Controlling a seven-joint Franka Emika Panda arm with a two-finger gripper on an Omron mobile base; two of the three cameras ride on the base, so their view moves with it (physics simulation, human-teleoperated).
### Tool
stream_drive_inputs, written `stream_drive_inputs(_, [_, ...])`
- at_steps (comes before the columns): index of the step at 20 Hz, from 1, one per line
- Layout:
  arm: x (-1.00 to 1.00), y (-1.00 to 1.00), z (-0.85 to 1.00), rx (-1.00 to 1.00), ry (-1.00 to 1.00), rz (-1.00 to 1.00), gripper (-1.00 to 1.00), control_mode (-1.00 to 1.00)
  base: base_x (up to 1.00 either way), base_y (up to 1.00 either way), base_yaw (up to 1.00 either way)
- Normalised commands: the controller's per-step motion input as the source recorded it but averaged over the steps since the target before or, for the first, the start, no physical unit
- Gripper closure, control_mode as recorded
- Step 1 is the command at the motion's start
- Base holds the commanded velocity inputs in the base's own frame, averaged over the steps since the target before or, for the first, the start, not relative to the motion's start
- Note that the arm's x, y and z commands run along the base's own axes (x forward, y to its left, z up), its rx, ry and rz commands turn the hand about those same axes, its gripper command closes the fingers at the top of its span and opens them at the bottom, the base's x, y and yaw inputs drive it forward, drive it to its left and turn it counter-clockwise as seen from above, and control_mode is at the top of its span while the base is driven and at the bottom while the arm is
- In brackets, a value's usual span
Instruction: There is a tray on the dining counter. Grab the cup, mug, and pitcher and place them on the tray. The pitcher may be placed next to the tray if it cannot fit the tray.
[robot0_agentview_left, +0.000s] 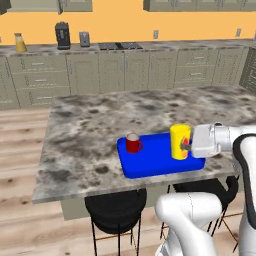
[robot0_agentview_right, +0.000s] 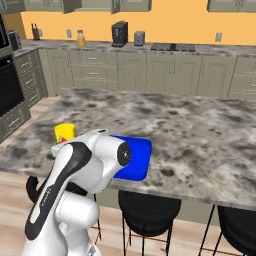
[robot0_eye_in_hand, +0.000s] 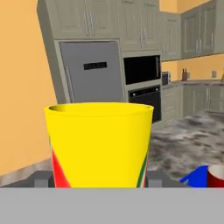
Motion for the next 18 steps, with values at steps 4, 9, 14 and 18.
stream_drive_inputs(4, [0.47, 0.12, -0.60, 0.03, 0.00, 0.15, 1.00, -1.00, 0.00, 0.00, 0.00])
stream_drive_inputs(9, [0.44, 0.12, -0.47, 0.05, 0.00, 0.13, 1.00, -1.00, 0.00, 0.00, 0.00])
stream_drive_inputs(14, [0.64, 0.08, -0.40, 0.03, 0.00, 0.08, 1.00, -1.00, 0.00, 0.00, 0.00])
stream_drive_inputs(18, [0.64, 0.00, -0.29, 0.02, 0.00, 0.03, 1.00, -1.00, 0.00, 0.00, 0.00])
